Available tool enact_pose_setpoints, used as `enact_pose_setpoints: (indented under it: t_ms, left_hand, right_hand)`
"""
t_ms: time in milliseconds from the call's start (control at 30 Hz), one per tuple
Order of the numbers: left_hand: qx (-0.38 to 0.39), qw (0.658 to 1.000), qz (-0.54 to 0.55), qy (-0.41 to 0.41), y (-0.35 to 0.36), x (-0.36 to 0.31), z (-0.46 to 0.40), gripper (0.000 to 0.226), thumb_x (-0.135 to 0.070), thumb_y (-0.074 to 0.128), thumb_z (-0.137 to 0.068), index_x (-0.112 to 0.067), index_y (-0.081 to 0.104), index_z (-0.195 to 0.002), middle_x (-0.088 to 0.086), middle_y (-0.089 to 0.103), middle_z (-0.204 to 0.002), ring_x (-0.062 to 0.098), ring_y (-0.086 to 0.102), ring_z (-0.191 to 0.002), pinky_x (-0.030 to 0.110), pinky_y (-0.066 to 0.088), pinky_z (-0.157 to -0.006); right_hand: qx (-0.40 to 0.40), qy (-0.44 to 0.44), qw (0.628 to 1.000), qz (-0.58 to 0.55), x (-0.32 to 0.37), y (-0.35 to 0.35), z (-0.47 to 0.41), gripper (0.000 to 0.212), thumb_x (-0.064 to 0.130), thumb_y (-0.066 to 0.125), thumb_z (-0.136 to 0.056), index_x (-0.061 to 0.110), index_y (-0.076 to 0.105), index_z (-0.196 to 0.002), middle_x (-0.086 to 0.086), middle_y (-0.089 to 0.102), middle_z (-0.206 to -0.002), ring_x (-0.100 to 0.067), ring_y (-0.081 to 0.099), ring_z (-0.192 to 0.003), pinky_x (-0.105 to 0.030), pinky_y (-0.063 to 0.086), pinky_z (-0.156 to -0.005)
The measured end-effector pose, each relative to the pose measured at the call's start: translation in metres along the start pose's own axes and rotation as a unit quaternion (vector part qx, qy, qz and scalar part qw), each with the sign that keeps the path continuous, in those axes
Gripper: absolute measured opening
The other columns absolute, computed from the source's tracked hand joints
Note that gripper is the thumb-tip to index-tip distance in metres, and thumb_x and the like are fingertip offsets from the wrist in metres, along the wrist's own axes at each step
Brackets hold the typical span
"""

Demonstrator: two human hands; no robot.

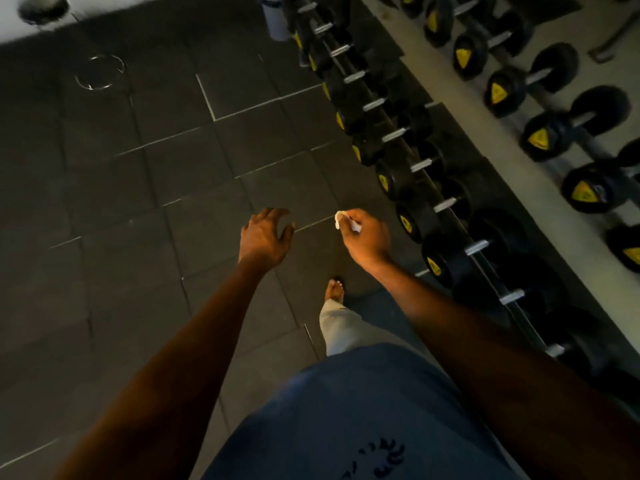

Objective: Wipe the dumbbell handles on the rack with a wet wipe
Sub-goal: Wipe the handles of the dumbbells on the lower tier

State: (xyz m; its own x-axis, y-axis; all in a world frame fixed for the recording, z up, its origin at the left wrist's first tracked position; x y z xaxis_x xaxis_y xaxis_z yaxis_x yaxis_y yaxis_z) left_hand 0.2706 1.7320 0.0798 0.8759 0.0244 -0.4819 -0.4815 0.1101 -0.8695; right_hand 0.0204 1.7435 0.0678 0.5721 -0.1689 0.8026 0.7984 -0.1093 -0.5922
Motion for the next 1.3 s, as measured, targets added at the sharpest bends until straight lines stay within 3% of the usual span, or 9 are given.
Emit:
enact_pose_setpoints:
  t_ms: [67,200,300,400,533,667,933,1133,1300]
  left_hand:
    - [-0.008,1.0,0.008,-0.019,-0.016,0.01,-0.048,0.044,-0.05,0.061,-0.104,-0.028,0.065,-0.141,0.003,0.06,-0.147,0.032,0.055,-0.137,0.052,0.045,-0.108]
    - [-0.017,0.999,0.016,-0.045,-0.052,0.021,-0.147,0.044,-0.05,0.06,-0.105,-0.028,0.063,-0.143,0.002,0.058,-0.15,0.031,0.051,-0.14,0.052,0.043,-0.11]
    - [-0.022,0.998,0.024,-0.051,-0.074,0.029,-0.219,0.044,-0.049,0.059,-0.106,-0.028,0.062,-0.144,0.003,0.056,-0.152,0.031,0.05,-0.142,0.052,0.042,-0.112]
    - [-0.029,0.998,0.034,-0.05,-0.093,0.043,-0.297,0.045,-0.051,0.057,-0.106,-0.029,0.061,-0.146,0.004,0.056,-0.152,0.031,0.049,-0.142,0.054,0.042,-0.113]
    - [-0.037,0.998,0.043,-0.041,-0.112,0.074,-0.41,0.045,-0.049,0.058,-0.106,-0.028,0.06,-0.146,0.005,0.055,-0.152,0.032,0.049,-0.142,0.056,0.042,-0.113]
    - [-0.045,0.998,0.047,-0.022,-0.133,0.105,-0.526,0.044,-0.049,0.06,-0.105,-0.027,0.063,-0.143,0.006,0.059,-0.148,0.034,0.052,-0.139,0.054,0.043,-0.109]
    - [-0.011,0.998,0.031,0.058,-0.19,0.132,-0.756,0.05,-0.057,0.055,-0.099,-0.025,0.066,-0.136,0.005,0.065,-0.139,0.033,0.062,-0.128,0.052,0.054,-0.101]
    - [0.005,0.997,0.004,0.073,-0.198,0.146,-0.933,0.052,-0.058,0.06,-0.098,-0.019,0.066,-0.132,0.009,0.066,-0.135,0.039,0.062,-0.123,0.055,0.054,-0.096]
    - [0.027,0.997,-0.007,0.076,-0.197,0.123,-1.071,0.043,-0.049,0.066,-0.102,-0.019,0.066,-0.133,0.008,0.065,-0.136,0.037,0.061,-0.124,0.052,0.051,-0.098]
  right_hand:
    - [0.011,0.002,1.0,0.009,0.015,0.016,-0.053,0.028,0.049,0.061,-0.098,0.026,0.074,-0.107,0.006,0.076,-0.096,-0.009,0.07,-0.085,-0.008,0.04,-0.062]
    - [0.042,-0.007,0.999,0.021,0.052,0.045,-0.16,0.03,0.051,0.059,-0.099,0.027,0.072,-0.109,0.006,0.075,-0.097,-0.012,0.071,-0.088,-0.027,0.056,-0.071]
    - [0.049,-0.013,0.999,0.01,0.078,0.066,-0.238,0.031,0.049,0.059,-0.1,0.023,0.072,-0.111,0.004,0.075,-0.099,-0.013,0.07,-0.092,-0.035,0.06,-0.079]
    - [0.053,-0.021,0.998,0.003,0.103,0.091,-0.315,0.03,0.051,0.06,-0.099,0.027,0.071,-0.111,0.007,0.074,-0.101,-0.013,0.069,-0.096,-0.035,0.061,-0.082]
    - [0.036,-0.053,0.998,0.005,0.143,0.124,-0.417,0.024,0.045,0.065,-0.099,0.023,0.073,-0.104,0.008,0.073,-0.094,-0.007,0.069,-0.087,-0.022,0.056,-0.072]
    - [0.001,-0.048,0.999,0.003,0.181,0.159,-0.517,0.029,0.052,0.062,-0.096,0.025,0.073,-0.097,0.01,0.073,-0.089,-0.004,0.069,-0.085,-0.032,0.061,-0.075]
    - [-0.036,0.033,0.999,0.0,0.246,0.21,-0.691,0.036,0.055,0.058,-0.098,0.024,0.072,-0.107,0.005,0.072,-0.106,-0.01,0.066,-0.099,-0.032,0.056,-0.083]
    - [-0.079,0.049,0.995,-0.029,0.262,0.243,-0.852,0.041,0.063,0.055,-0.093,0.027,0.073,-0.101,0.009,0.074,-0.101,-0.007,0.068,-0.097,-0.038,0.06,-0.084]
    - [-0.078,0.079,0.993,-0.047,0.265,0.253,-0.987,0.038,0.058,0.059,-0.096,0.024,0.073,-0.107,0.006,0.073,-0.105,-0.009,0.067,-0.099,-0.031,0.057,-0.083]
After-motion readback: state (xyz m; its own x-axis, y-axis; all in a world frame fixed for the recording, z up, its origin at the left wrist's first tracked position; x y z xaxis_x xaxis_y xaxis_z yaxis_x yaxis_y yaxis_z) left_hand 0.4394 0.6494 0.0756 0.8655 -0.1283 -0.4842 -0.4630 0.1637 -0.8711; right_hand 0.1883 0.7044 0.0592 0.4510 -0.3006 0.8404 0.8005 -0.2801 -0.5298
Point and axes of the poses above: each hand's wrist, its own z-axis away from the middle knuckle, its own y-axis out of the palm, x = y × z, the point moved 10 cm from there along -z, towards the middle knuckle
